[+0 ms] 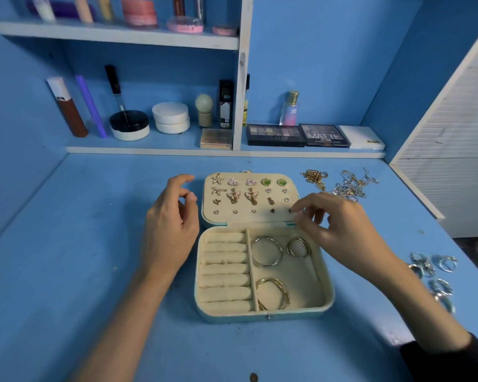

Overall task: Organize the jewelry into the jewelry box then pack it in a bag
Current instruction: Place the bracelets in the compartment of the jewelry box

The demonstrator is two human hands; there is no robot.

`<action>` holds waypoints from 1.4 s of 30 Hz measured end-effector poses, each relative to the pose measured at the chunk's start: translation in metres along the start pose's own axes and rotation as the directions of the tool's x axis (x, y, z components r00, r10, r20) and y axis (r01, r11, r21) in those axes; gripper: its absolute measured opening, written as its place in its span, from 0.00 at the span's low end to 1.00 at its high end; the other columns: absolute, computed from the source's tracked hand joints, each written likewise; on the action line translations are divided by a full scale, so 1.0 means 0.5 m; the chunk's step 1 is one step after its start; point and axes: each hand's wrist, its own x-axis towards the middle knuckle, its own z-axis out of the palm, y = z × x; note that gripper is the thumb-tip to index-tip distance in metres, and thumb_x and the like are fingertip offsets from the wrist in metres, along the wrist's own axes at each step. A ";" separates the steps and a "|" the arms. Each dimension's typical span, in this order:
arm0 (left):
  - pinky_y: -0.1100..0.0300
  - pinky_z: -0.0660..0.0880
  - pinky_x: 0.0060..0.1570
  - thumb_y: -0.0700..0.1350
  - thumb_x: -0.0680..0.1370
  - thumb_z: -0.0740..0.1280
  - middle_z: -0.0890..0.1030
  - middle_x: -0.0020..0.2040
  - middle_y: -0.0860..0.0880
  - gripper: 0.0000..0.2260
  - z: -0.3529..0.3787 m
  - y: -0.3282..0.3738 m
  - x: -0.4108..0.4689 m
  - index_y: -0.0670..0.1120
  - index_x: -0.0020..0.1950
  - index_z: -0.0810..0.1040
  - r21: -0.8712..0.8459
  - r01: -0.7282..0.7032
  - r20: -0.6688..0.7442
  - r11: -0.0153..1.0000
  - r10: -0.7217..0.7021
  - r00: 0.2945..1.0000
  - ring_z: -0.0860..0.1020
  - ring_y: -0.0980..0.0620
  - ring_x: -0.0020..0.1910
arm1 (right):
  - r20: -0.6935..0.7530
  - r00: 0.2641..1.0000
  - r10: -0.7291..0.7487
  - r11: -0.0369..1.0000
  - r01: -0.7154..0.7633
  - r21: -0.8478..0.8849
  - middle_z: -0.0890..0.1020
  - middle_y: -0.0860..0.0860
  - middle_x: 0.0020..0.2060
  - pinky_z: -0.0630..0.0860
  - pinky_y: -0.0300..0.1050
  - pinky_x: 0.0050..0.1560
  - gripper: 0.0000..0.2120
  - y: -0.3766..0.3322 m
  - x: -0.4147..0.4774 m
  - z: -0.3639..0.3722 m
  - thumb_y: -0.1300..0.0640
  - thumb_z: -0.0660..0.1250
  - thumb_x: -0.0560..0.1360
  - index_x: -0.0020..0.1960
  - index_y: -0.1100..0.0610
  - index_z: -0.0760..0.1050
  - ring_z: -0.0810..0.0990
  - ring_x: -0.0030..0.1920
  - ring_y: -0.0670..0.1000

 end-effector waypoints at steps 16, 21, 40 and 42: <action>0.52 0.72 0.56 0.47 0.81 0.61 0.80 0.55 0.49 0.12 0.029 -0.008 0.055 0.48 0.61 0.79 -0.236 0.459 0.225 0.857 -0.411 0.883 0.75 0.50 0.49 | 0.042 0.929 0.369 0.855 -0.356 0.378 0.79 0.48 0.50 0.69 0.42 0.53 0.13 0.043 0.097 0.048 0.57 0.58 0.80 0.60 0.53 0.77 0.76 0.54 0.50; 0.54 0.71 0.59 0.48 0.80 0.62 0.81 0.53 0.45 0.13 0.054 -0.001 0.079 0.42 0.52 0.82 -0.306 0.488 0.220 0.818 -0.438 0.872 0.77 0.50 0.53 | 0.015 0.932 0.363 0.849 -0.338 0.407 0.76 0.46 0.53 0.68 0.40 0.55 0.13 0.041 0.100 0.059 0.57 0.59 0.80 0.62 0.53 0.76 0.73 0.56 0.46; 0.65 0.70 0.34 0.53 0.74 0.60 0.84 0.46 0.51 0.13 0.025 0.033 0.095 0.53 0.44 0.84 -0.739 0.400 0.218 0.543 -0.369 0.904 0.76 0.54 0.41 | -0.016 0.945 0.327 0.547 -0.175 0.819 0.83 0.55 0.44 0.71 0.45 0.45 0.09 0.036 0.091 0.027 0.67 0.64 0.75 0.51 0.59 0.80 0.76 0.43 0.51; 0.65 0.70 0.34 0.54 0.75 0.59 0.84 0.48 0.48 0.16 0.024 0.032 0.096 0.49 0.47 0.83 -0.760 0.403 0.236 0.510 -0.362 0.902 0.76 0.54 0.41 | 0.021 0.946 0.324 0.489 -0.186 0.852 0.82 0.56 0.45 0.70 0.45 0.45 0.09 0.038 0.088 0.018 0.68 0.63 0.74 0.51 0.63 0.80 0.75 0.45 0.54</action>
